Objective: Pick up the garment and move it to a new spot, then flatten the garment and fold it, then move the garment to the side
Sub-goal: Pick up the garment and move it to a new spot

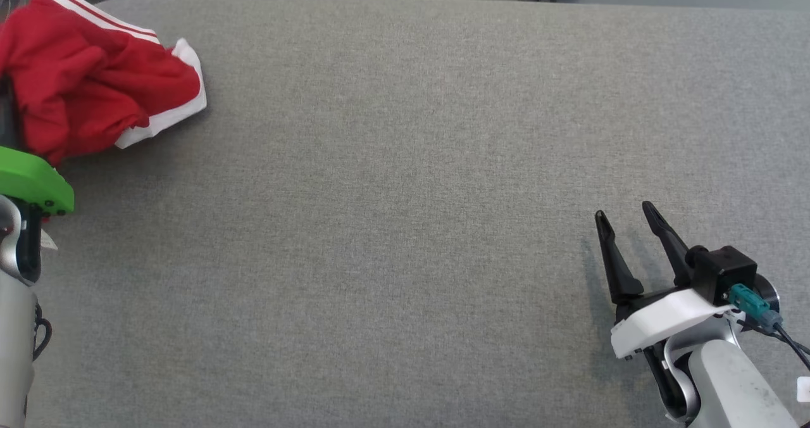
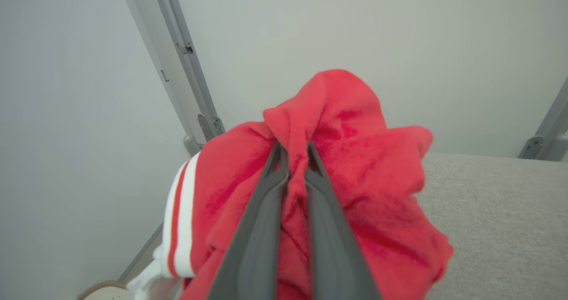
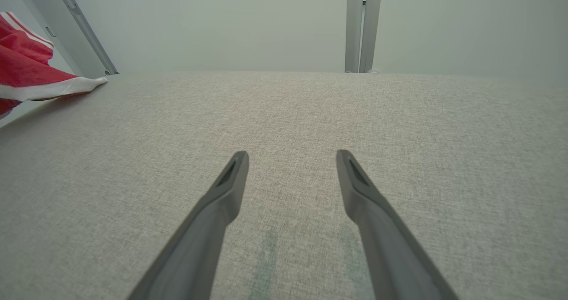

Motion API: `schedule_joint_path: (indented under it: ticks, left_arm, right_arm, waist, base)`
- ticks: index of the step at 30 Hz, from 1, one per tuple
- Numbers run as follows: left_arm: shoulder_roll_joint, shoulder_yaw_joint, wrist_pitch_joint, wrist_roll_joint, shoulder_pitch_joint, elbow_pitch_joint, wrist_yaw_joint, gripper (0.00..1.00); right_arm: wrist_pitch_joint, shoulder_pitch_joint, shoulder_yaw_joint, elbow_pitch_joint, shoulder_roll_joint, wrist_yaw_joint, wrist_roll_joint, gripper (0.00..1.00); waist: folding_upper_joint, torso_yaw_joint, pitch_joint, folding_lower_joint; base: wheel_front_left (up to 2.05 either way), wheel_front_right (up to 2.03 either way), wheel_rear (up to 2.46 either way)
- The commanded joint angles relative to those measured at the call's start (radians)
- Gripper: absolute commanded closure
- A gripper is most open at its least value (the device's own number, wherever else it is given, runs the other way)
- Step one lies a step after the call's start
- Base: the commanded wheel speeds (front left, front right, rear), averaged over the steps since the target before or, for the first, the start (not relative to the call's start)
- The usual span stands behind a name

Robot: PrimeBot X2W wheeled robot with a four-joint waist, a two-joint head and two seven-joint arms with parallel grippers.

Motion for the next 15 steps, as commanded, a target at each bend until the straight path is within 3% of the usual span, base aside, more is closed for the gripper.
schedule_joint_path:
  ticks: [1, 10, 15]
  left_arm:
    - [0.010, -0.008, -0.004, 0.010, -0.005, -0.046, 0.002, 1.00]
    - [-0.017, -0.051, 0.140, -0.027, 0.080, -0.493, 0.012, 1.00]
    - [-0.098, -0.117, 0.230, -0.050, 0.155, -0.762, 0.046, 1.00]
  right_arm:
    - [-0.003, 0.021, 0.001, 0.004, 0.007, 0.000, 0.003, 0.00]
    - [-0.003, 0.059, -0.007, -0.001, 0.041, 0.000, 0.015, 0.00]
    - [-0.003, 0.061, -0.014, -0.005, 0.055, 0.000, 0.018, 0.00]
  waist:
    - [0.0000, 0.001, -0.066, 0.0000]
    - [0.0000, -0.080, -0.108, 0.0000]
    - [0.0000, -0.139, -0.094, 0.0000]
  base:
    - [0.00, 0.00, 0.00]
    - [0.00, 0.00, 0.00]
    - [0.00, 0.00, 0.00]
